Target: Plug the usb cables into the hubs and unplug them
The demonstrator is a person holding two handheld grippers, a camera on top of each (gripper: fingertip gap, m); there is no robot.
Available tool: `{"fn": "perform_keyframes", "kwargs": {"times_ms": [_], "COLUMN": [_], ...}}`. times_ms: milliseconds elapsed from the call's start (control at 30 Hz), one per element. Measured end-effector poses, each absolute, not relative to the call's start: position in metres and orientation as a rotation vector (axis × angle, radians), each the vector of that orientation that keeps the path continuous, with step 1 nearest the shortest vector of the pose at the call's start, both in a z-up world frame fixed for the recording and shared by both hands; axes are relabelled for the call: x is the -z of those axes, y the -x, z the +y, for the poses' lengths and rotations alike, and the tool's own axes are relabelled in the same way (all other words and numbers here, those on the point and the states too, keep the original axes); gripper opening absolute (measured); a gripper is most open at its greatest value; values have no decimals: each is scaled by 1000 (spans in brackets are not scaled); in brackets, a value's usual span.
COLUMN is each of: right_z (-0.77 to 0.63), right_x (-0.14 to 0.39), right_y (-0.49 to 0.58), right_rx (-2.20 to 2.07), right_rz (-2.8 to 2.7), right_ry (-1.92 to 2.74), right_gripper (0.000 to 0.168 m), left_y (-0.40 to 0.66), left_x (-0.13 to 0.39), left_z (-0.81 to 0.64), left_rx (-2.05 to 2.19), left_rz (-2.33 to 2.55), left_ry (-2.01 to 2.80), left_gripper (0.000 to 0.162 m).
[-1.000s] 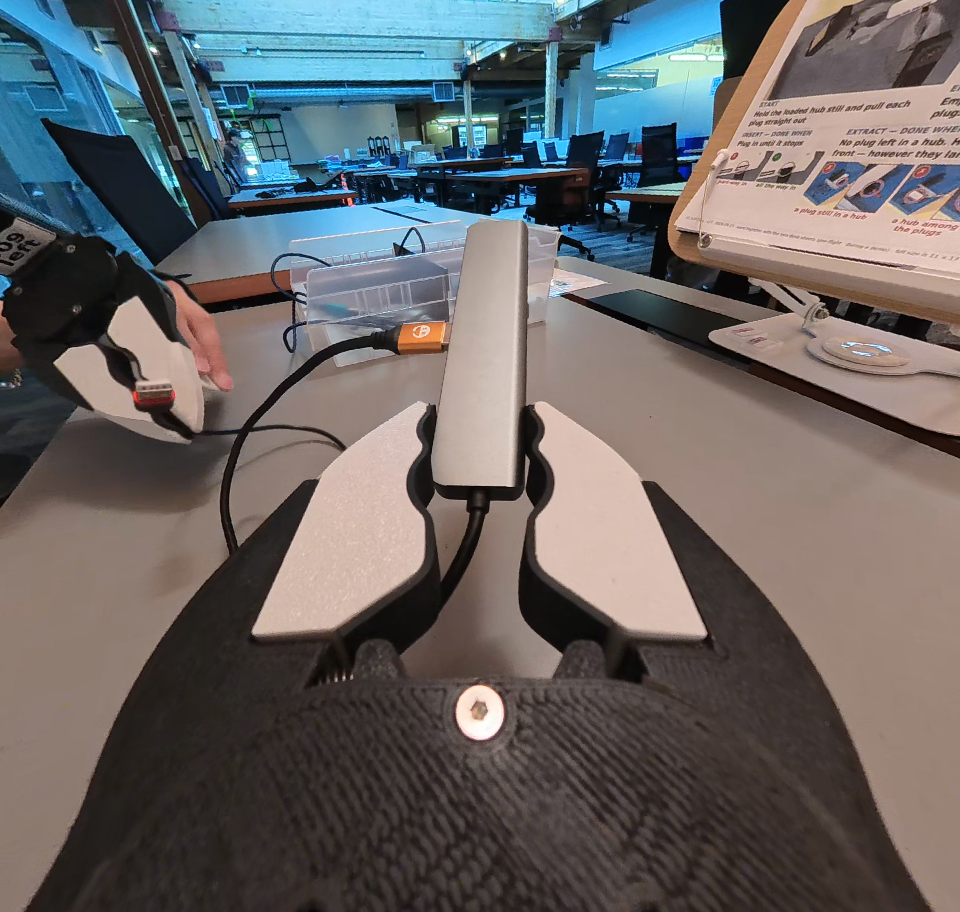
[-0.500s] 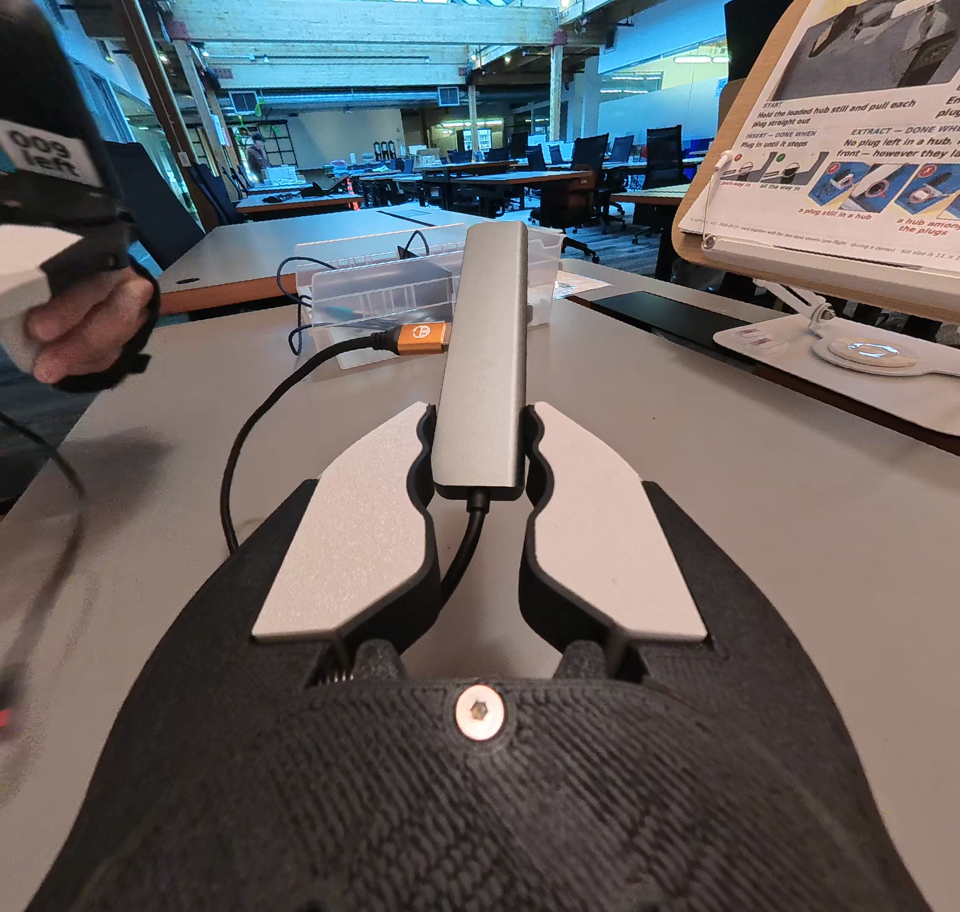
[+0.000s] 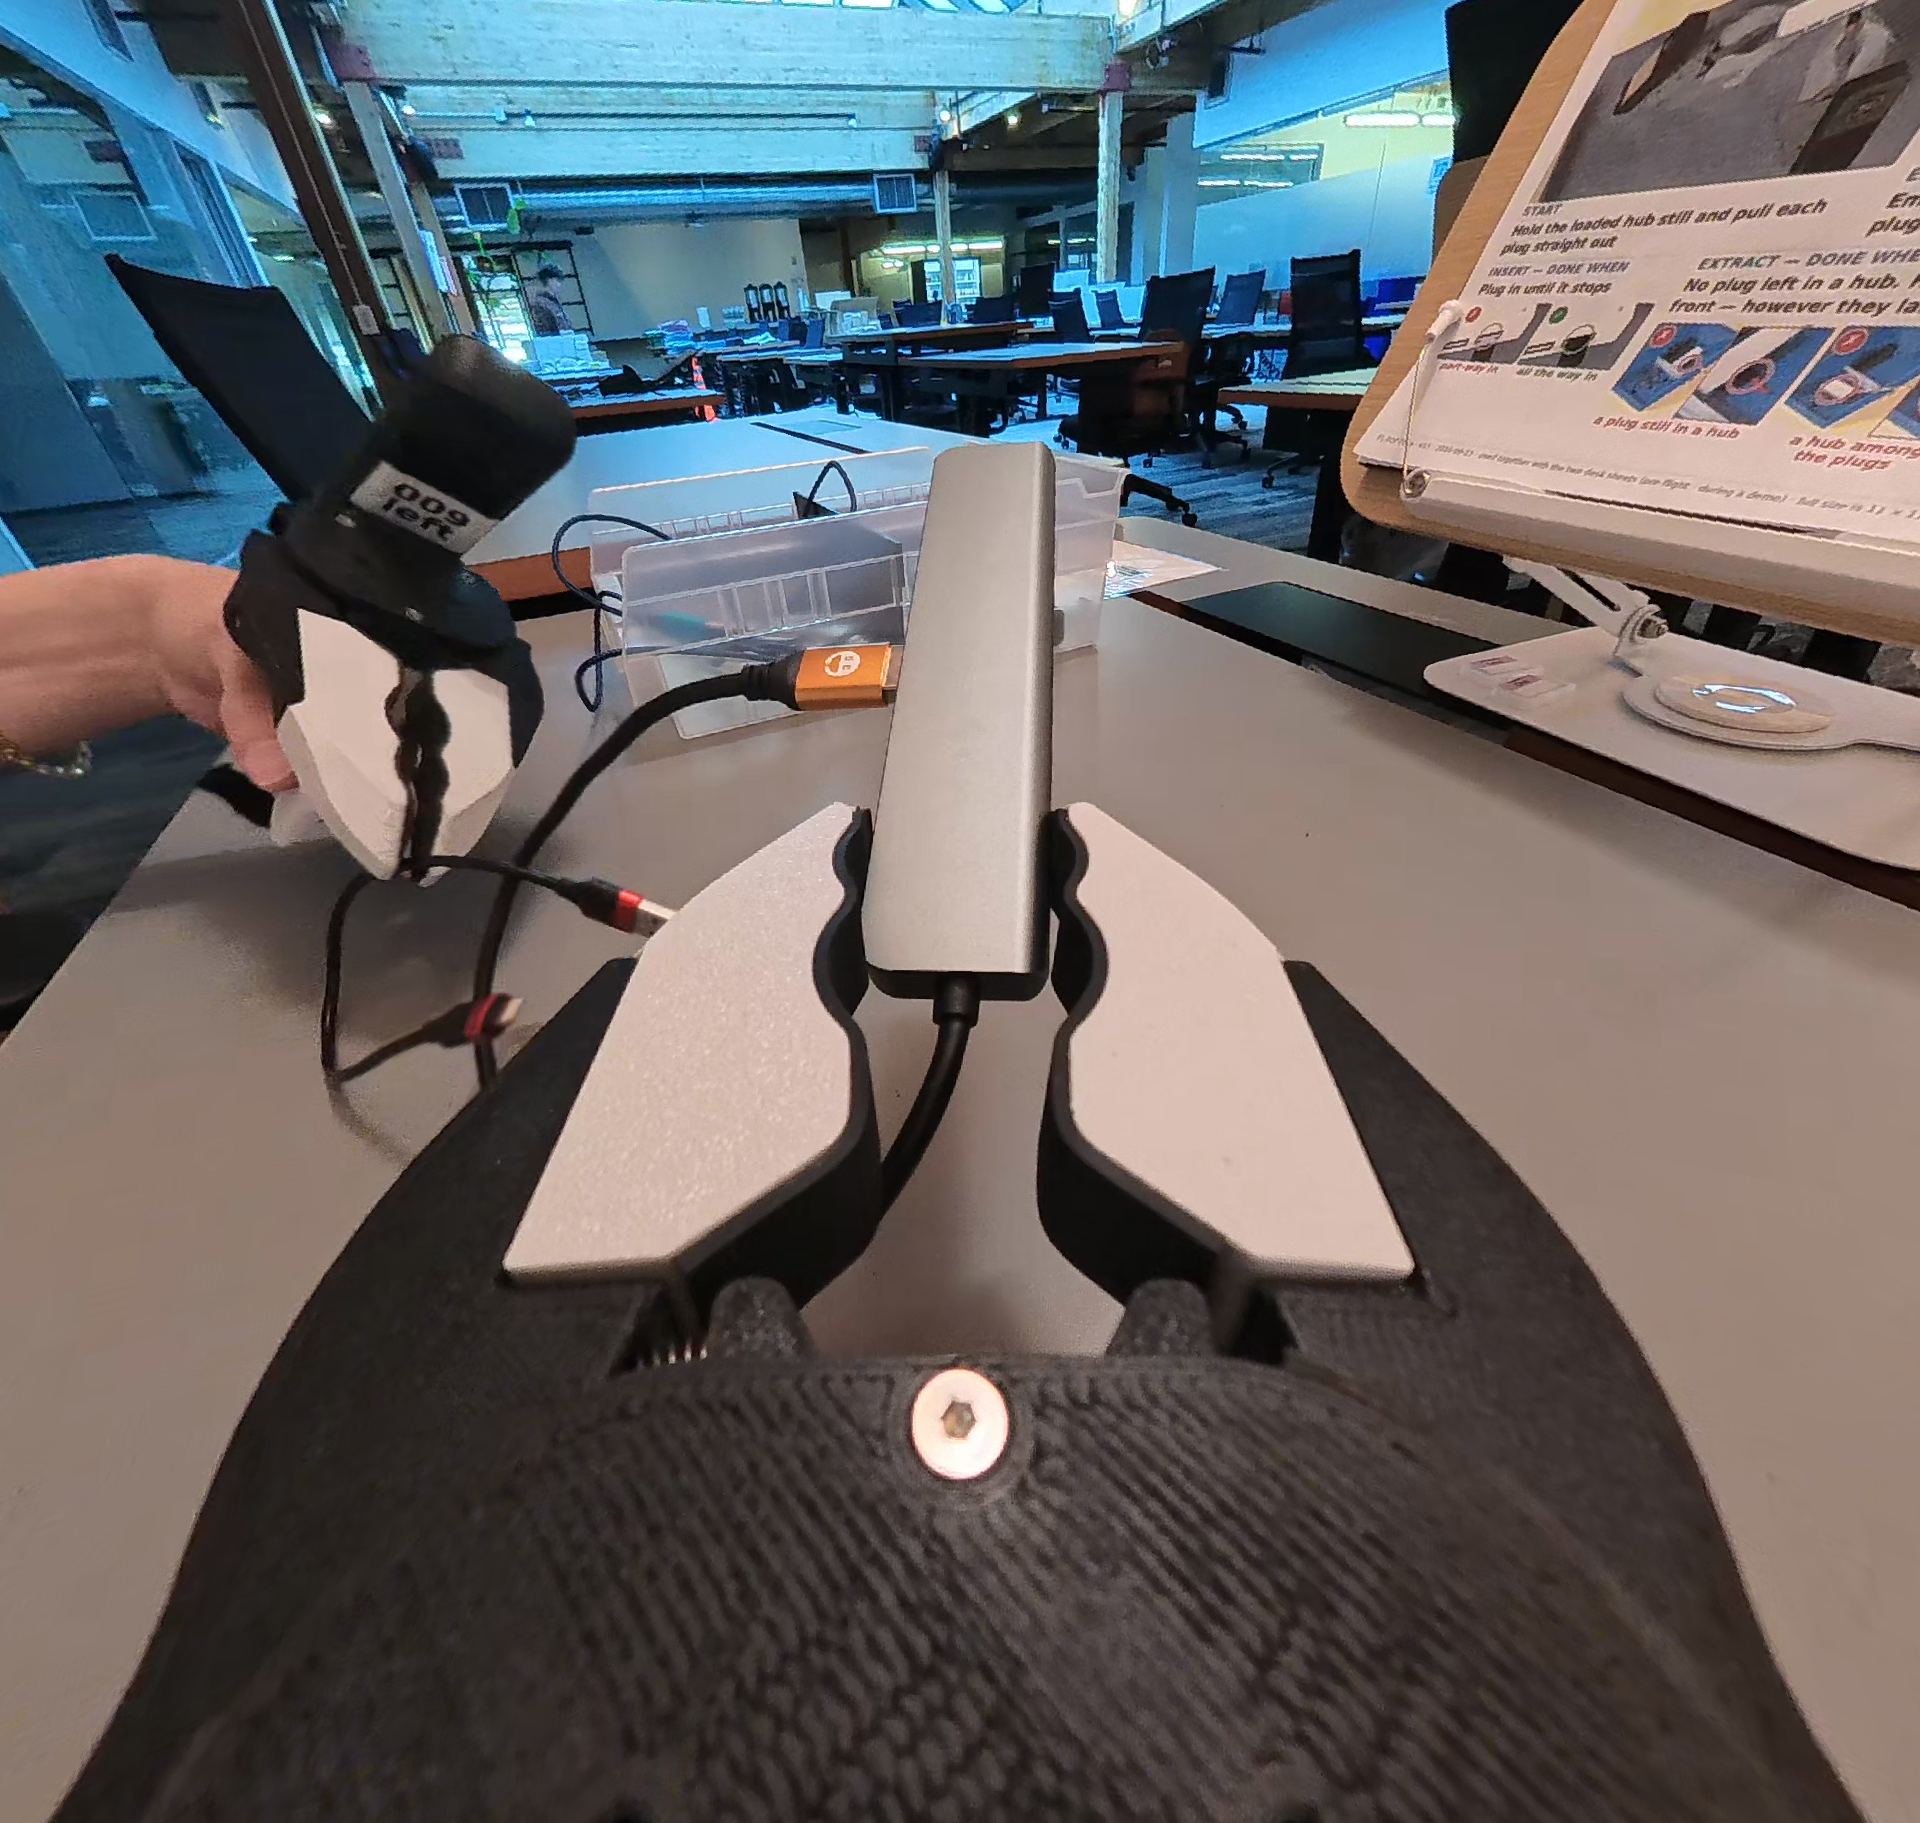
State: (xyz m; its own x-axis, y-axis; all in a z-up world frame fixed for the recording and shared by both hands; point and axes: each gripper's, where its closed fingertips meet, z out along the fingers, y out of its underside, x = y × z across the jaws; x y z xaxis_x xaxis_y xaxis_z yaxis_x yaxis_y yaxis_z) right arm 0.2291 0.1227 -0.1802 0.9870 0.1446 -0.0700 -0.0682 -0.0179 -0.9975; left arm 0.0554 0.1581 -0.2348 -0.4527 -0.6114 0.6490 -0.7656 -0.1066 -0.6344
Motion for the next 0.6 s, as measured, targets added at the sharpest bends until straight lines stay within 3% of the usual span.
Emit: {"fn": "perform_keyframes", "kwargs": {"times_ms": [133, 300, 600], "right_z": [124, 126, 129], "right_x": [182, 184, 188], "right_y": [-232, -234, -238], "right_rx": [-164, -139, -70], "right_rz": [-41, -27, 0], "right_ry": [1594, 1613, 1642], "right_gripper": [32, 32, 32], "left_y": [-49, -37, -54], "left_x": [248, 285, 274], "left_z": [172, 201, 216], "left_rx": [-1460, -991, -737], "left_rz": [-2110, -2426, -2894], "left_ry": [-1615, -1760, -1744], "left_gripper": [3, 6, 11]}}
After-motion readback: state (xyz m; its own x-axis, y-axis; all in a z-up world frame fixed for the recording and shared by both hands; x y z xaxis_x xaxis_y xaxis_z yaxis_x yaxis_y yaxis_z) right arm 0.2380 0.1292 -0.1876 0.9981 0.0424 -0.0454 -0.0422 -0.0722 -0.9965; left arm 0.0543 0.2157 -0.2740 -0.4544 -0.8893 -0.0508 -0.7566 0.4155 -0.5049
